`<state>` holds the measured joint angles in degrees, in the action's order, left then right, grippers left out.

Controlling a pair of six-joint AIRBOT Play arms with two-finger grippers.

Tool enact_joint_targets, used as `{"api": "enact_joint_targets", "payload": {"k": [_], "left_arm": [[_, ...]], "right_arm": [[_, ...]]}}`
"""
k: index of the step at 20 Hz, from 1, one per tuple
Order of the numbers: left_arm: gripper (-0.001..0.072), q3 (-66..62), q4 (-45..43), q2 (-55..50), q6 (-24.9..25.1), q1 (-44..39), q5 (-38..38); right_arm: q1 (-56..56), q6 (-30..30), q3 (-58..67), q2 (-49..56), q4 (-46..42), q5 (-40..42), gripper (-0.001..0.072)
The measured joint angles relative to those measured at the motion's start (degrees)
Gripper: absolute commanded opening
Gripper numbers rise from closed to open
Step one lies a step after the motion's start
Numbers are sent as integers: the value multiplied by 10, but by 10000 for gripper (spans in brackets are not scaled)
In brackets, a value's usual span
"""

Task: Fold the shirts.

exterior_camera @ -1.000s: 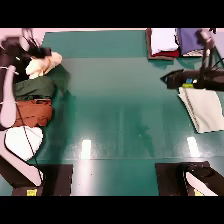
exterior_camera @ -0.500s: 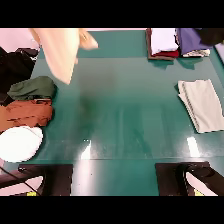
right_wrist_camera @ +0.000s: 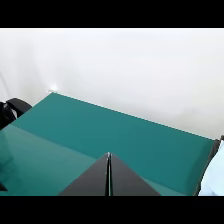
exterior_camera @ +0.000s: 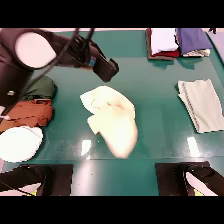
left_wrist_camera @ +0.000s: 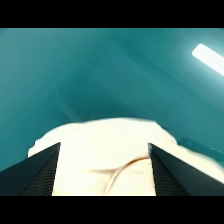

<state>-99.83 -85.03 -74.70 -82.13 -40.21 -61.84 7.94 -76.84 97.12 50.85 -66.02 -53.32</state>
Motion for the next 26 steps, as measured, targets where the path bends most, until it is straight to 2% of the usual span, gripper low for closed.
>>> {"api": "enact_joint_targets", "payload": {"k": [5,10,13,16,21,22,23,24,25,26], "left_arm": [[642,61,-5,-7,-68,123,13],[642,232,70,-9,-98,257,68],[642,330,109,-14,-102,289,137],[642,373,144,-38,-99,301,179],[640,395,242,-92,-41,302,227],[514,395,255,-99,-31,299,233],[287,394,267,-104,-24,295,240],[111,390,275,-109,-17,291,246],[25,384,282,-111,-13,289,251],[24,374,285,-113,-9,289,254]], "right_arm": [[0,0,6,1,-1,-27,19],[0,0,7,10,-1,-50,19],[0,0,7,27,0,-70,19],[0,0,7,49,2,-91,19],[0,0,7,81,5,-113,19],[0,0,7,86,5,-117,20],[0,0,6,91,5,-120,20],[0,0,5,94,5,-124,20],[0,0,-1,96,4,-130,19],[0,0,-12,96,2,-138,19]]}}
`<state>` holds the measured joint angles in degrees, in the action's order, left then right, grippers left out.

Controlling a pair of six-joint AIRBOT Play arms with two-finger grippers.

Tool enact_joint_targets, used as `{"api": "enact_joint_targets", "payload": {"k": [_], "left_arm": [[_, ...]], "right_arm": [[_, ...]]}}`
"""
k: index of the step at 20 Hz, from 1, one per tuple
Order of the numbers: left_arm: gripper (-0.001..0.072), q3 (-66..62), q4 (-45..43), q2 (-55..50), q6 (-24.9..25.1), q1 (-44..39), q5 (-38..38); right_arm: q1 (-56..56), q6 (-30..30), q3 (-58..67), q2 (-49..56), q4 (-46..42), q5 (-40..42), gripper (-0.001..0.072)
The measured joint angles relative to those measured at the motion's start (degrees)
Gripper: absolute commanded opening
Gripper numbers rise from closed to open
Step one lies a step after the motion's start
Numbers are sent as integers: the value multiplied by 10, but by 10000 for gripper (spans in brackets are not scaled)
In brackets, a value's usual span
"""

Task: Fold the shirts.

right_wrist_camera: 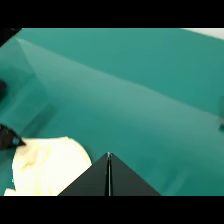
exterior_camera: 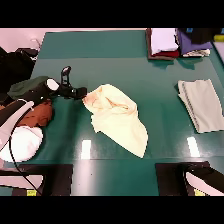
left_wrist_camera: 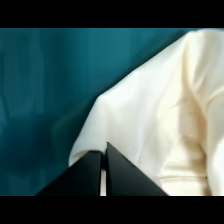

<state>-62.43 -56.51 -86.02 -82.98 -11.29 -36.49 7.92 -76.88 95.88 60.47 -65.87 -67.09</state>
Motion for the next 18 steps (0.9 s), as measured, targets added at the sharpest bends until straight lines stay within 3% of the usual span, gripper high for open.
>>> {"api": "enact_joint_targets", "payload": {"k": [6,7,8,12,15,16,18], "left_arm": [[24,-90,-30,1,8,-2,-32],[24,-99,-35,1,8,-2,-39],[24,-106,-40,1,9,-2,-45],[24,-119,-48,0,10,-2,-60],[24,-122,-50,0,10,-2,-68],[24,-122,-51,0,10,-2,-72],[24,-123,-51,0,10,-2,-78]], "right_arm": [[-22,-18,-215,-45,-32,-54,46],[-32,-25,-268,-52,-33,-61,327],[-42,-30,-318,-57,-34,-64,523],[-61,-37,-505,-46,24,-62,503],[-19,-20,-590,-6,103,-17,502],[0,-15,-603,10,124,2,479],[47,-9,-610,49,157,43,316]]}}
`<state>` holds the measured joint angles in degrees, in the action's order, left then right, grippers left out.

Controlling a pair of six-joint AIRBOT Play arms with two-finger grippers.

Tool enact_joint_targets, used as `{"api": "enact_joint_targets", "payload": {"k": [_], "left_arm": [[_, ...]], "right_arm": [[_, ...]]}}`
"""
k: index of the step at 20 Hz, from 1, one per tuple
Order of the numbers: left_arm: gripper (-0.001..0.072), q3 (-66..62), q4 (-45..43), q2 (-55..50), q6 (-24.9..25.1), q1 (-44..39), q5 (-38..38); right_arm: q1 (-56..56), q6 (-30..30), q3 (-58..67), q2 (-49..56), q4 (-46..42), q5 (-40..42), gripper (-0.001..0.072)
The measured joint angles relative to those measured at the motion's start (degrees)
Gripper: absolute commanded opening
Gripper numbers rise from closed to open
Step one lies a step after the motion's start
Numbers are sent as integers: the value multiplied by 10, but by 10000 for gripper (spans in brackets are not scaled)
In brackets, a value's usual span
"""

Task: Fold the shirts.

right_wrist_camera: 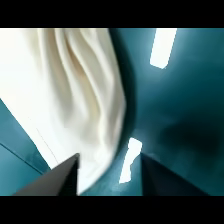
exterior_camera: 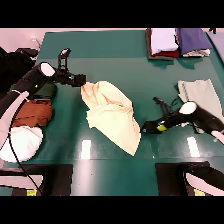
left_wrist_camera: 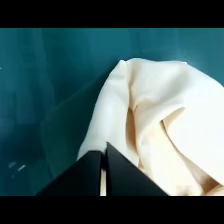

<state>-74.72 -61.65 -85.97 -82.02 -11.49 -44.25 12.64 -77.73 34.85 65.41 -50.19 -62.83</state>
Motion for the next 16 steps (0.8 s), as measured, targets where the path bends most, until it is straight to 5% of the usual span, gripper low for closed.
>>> {"api": "enact_joint_targets", "payload": {"k": [2,8,16], "left_arm": [[24,-1,0,0,0,0,-5],[24,-44,-6,20,0,9,-30],[23,-189,-63,178,0,37,-38]], "right_arm": [[39,4,10,35,16,33,32],[72,7,104,53,-43,61,18],[-95,2,339,-111,-180,-44,18]]}}
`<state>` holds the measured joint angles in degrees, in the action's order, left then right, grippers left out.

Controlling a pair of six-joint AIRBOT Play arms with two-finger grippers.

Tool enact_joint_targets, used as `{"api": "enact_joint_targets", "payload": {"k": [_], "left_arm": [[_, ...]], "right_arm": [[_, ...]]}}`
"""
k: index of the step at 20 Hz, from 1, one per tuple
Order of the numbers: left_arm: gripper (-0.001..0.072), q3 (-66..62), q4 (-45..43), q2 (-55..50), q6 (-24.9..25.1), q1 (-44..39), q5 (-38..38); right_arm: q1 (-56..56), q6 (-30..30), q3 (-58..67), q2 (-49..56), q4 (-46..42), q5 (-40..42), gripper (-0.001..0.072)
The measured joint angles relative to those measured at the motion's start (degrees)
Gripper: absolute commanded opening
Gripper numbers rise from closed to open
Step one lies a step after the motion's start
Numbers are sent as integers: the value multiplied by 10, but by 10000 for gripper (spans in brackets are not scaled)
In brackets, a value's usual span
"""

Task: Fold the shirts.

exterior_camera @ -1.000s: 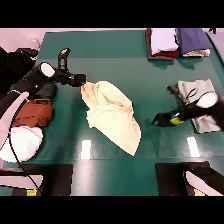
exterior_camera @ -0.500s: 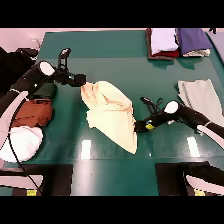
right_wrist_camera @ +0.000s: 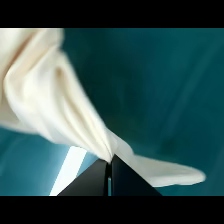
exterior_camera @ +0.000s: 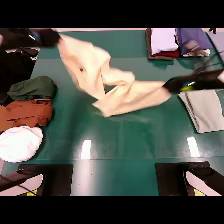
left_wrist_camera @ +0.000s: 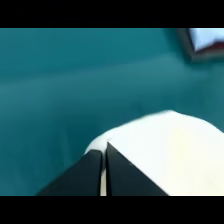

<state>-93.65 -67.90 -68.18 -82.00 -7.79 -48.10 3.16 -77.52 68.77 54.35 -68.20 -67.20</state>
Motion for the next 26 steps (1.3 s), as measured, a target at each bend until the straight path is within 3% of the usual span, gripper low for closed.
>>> {"api": "enact_joint_targets", "payload": {"k": [8,14,20,26], "left_arm": [[23,-111,-22,205,17,3,-2],[23,-123,-23,255,20,3,-37],[24,-32,-26,149,19,3,-94],[25,76,-28,-64,0,3,-53]], "right_arm": [[-150,10,232,-123,-17,-24,17],[-182,12,386,-79,-19,-68,17],[-176,6,462,71,-22,-143,17],[-111,-5,426,277,-27,-158,18]]}}
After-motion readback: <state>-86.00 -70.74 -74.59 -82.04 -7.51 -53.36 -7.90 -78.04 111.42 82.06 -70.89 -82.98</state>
